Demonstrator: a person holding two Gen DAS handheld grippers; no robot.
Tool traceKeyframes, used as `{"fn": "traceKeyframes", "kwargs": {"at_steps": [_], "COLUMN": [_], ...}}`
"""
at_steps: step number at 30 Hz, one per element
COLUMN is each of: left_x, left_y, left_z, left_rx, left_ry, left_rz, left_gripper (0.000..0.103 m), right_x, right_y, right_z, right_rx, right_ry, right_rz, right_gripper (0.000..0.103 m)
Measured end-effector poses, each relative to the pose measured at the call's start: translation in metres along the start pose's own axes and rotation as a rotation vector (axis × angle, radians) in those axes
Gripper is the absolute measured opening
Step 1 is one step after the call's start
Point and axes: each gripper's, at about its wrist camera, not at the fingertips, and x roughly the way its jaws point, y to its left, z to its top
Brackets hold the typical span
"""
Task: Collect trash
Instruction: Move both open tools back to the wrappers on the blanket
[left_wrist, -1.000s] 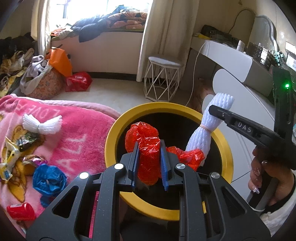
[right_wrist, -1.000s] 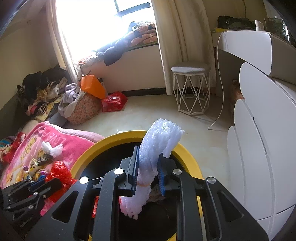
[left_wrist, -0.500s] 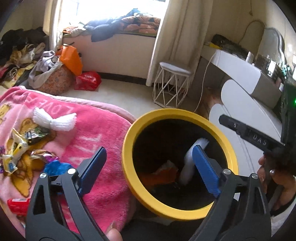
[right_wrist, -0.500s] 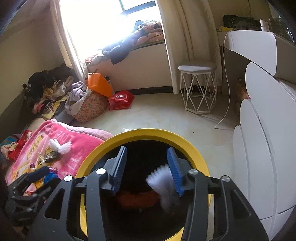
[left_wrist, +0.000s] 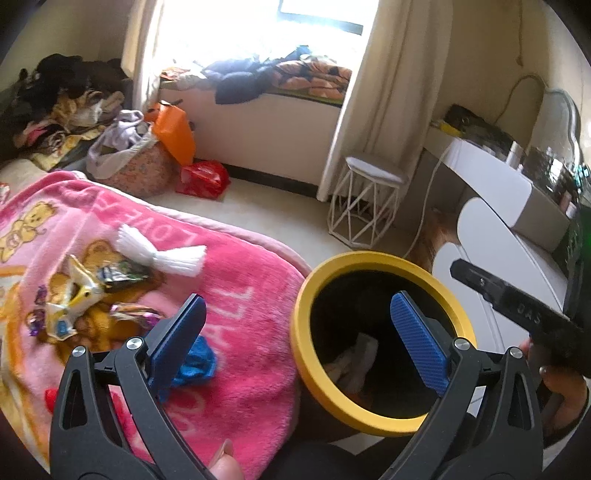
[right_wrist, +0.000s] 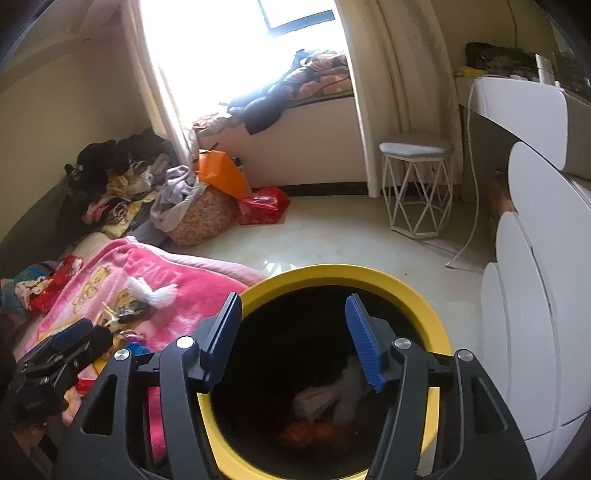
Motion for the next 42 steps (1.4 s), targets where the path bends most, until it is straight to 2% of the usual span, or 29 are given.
{"fn": "traceKeyframes", "kwargs": {"at_steps": [22,42], "left_x": [-0.054,-0.075], "left_y": [0.06,0.111], "left_z": [0.013,0.006], "left_rx": [-0.116,-0.208], "left_ry": [-0.145,-0.178], "left_rz": [0.099,0.173], "left_gripper": [0.092,0.092], "right_x": [-0.011,-0.004], "right_y": [0.074,0.133], "right_z": [0.002,-0.009], "right_rx": [-0.106,-0.214], "right_ry": [-0.016,0.013], "right_rz": [0.115,0.21], "right_gripper": [0.066,0.073]}}
